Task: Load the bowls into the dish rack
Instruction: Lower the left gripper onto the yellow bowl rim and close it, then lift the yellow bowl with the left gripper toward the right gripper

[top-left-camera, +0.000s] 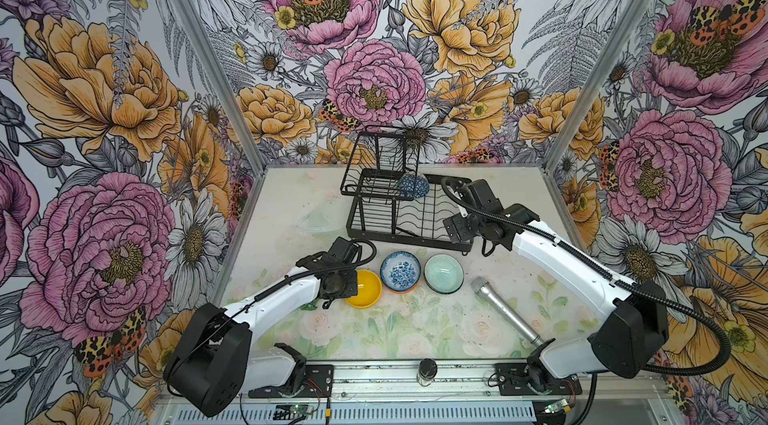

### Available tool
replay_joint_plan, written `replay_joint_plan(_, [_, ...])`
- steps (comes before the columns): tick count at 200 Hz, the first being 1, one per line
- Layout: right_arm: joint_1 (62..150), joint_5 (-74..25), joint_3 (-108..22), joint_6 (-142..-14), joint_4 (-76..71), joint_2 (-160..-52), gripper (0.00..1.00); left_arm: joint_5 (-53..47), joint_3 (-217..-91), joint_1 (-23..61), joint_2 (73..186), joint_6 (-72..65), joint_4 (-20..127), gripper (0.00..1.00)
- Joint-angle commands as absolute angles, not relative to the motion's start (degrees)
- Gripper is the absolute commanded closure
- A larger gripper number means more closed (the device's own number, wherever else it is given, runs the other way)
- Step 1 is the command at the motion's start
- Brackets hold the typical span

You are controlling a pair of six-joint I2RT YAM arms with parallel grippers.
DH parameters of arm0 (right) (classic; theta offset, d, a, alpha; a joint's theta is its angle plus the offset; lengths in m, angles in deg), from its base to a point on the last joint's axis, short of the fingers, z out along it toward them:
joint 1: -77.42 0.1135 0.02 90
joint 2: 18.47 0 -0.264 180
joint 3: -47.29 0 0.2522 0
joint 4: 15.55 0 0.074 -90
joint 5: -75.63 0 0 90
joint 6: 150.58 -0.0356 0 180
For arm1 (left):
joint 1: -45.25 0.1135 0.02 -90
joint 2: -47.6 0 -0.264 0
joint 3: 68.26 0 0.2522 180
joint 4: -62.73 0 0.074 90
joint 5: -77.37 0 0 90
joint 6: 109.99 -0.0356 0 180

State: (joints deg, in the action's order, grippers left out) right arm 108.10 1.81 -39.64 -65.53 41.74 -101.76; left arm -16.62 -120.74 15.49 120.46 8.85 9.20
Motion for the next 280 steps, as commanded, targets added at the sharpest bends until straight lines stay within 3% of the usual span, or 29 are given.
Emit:
replay_joint_plan(1, [107.6, 1.2, -40.5, -66.3, 41.5, -102.0, 0.01, -19.3, -121.0, 16.1, 120.6, 8.4, 10.2, 1.0])
replay_joint_plan(181, [107.4, -1.3, -39.5, -66.4, 41.5, -100.3, 0.01, -23.5, -125.1, 15.3, 106.0, 3.2, 10.2, 1.0])
replay_joint_plan(280, [107.4, -5.3, -39.6, -69.3, 40.6, -97.3, 0.01, -27.5, -131.8, 9.8, 105.6, 1.3, 12.7, 1.0])
